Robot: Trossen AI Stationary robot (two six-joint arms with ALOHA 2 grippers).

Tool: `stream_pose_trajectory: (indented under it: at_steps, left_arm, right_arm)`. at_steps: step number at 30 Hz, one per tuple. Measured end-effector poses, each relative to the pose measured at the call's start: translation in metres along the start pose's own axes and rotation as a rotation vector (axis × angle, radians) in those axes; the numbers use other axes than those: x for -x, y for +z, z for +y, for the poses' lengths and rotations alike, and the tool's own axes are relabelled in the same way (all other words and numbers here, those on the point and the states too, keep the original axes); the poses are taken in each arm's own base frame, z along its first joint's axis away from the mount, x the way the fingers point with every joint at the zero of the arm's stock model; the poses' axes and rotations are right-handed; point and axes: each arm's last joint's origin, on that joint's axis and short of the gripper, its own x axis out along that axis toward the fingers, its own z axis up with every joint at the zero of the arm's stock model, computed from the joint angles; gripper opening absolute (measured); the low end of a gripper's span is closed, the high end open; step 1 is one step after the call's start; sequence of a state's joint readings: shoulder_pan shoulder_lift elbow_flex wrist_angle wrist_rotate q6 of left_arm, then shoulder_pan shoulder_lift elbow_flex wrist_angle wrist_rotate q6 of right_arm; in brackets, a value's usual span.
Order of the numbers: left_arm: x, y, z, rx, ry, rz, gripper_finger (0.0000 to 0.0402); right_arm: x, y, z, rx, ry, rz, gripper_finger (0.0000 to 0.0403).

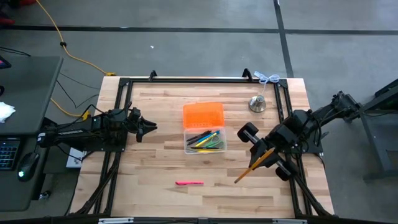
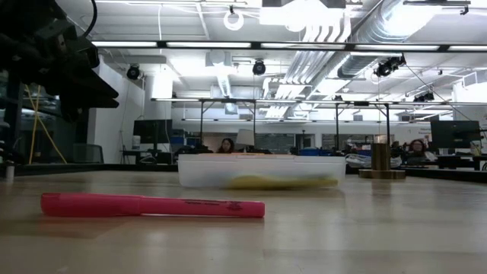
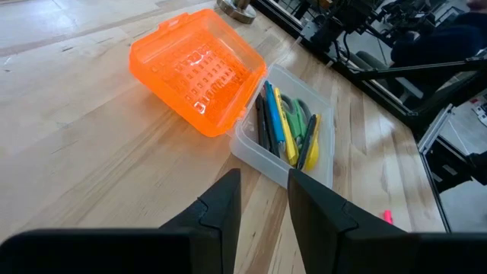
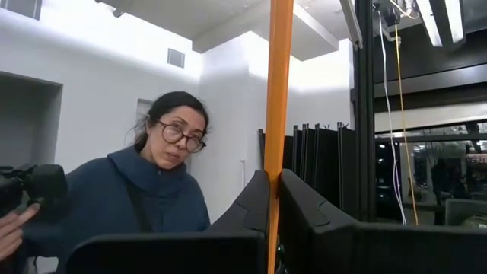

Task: Pick & place school supplies into a supply box
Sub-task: Put the orange pencil into the orange supply box

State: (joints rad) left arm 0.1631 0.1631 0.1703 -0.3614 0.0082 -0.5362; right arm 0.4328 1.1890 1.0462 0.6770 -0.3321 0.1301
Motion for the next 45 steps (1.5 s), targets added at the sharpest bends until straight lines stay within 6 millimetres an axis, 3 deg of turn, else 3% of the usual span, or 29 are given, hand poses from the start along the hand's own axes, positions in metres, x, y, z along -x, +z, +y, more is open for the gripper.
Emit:
stream_pose_trajectory:
  at_steps: [5, 14, 24, 32, 45]
  left_arm:
    - [0.000, 0.000, 0.000, 0.000, 0.000, 0.000, 0.0140]
    - [0.000, 0.000, 0.000, 0.000, 0.000, -0.001, 0.0140]
    - [0.000, 0.000, 0.000, 0.000, 0.000, -0.001, 0.0140]
    - [0.000, 0.000, 0.000, 0.000, 0.000, -0.002, 0.0140]
    - [0.000, 0.000, 0.000, 0.018, -0.001, -0.002, 0.0140]
  right_arm:
    - [0.000, -0.003, -0.002, -0.026, -0.075, 0.028, 0.0000]
    - [0.012, -0.035, -0.019, -0.185, -0.647, 0.266, 0.0000]
    - [0.028, -0.053, -0.024, -0.166, -0.998, 0.413, 0.0000]
    - [0.033, -0.073, -0.032, -0.097, -1.164, 0.506, 0.0000]
    - [0.041, -0.124, -0.072, -0.114, -1.243, 0.672, 0.0000]
